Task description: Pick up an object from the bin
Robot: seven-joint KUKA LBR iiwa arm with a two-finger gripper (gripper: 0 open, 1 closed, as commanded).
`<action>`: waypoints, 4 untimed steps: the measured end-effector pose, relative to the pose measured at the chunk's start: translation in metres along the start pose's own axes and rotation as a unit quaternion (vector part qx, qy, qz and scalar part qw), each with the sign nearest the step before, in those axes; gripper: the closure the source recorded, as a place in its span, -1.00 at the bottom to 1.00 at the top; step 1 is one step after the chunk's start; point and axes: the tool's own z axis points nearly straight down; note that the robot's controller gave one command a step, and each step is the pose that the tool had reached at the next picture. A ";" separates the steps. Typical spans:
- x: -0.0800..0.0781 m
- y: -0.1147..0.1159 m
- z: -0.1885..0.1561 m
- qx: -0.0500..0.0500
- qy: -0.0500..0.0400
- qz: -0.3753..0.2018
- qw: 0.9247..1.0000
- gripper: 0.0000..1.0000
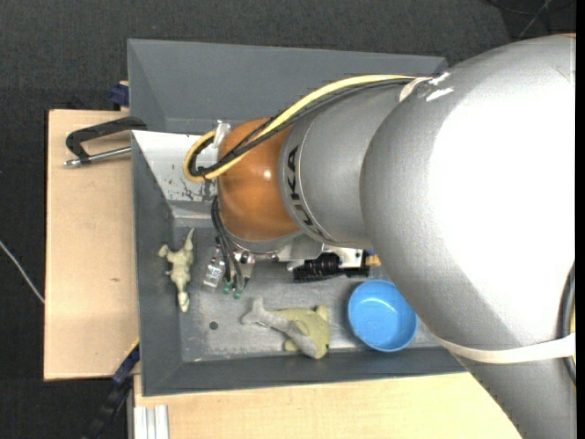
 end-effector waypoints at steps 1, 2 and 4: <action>-0.001 0.000 0.000 0.000 -0.001 0.001 1.000 -1.00; 0.037 -0.009 0.005 0.001 0.000 -0.036 0.999 -1.00; -0.028 -0.078 0.012 0.002 -0.002 -0.302 0.953 -1.00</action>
Offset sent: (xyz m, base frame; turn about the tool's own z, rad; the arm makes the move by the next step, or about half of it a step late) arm 0.0000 0.0000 0.0000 0.0000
